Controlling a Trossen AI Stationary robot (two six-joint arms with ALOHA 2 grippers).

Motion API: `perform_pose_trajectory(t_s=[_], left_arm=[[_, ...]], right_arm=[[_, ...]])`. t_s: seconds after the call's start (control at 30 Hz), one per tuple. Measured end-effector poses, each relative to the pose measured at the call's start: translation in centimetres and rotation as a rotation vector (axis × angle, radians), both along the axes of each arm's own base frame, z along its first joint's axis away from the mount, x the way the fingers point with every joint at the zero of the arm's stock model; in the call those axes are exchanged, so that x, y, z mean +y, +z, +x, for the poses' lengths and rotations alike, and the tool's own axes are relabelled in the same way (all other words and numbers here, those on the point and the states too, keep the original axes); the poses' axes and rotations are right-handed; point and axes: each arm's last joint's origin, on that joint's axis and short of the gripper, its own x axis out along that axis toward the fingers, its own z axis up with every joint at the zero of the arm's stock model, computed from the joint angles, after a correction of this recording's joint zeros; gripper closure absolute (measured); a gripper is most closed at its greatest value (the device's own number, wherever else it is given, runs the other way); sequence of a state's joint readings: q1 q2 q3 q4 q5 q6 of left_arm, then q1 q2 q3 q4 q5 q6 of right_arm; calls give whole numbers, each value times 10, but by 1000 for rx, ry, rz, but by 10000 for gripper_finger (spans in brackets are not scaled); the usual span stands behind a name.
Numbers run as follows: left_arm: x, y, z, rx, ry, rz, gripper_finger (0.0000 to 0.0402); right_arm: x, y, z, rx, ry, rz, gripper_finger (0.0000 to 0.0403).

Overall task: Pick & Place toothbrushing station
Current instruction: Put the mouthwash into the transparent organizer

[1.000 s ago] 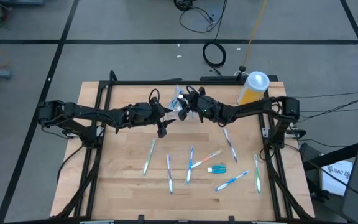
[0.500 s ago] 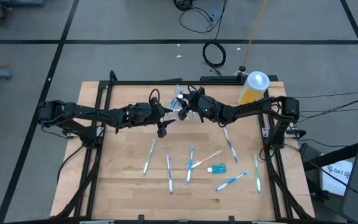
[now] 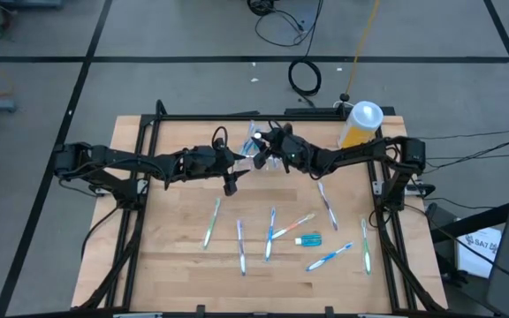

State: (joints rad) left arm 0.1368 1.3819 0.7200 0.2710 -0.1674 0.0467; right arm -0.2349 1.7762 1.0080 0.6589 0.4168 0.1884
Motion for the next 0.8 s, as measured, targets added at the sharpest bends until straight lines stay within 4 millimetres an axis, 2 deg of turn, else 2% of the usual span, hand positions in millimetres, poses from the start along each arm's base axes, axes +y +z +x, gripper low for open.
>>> perform_pose_trajectory(t_s=[0.17,0.33,0.8], left_arm=[[0,0,0,-3,2,-5,176],[0,0,0,-3,2,-5,176],[0,0,0,-2,2,-3,176]], right_arm=[[-3,-4,-1,11,-111,-4,303],[-3,-11,1,5,-115,35,303],[-2,-15,-1,-26,-143,129,303]])
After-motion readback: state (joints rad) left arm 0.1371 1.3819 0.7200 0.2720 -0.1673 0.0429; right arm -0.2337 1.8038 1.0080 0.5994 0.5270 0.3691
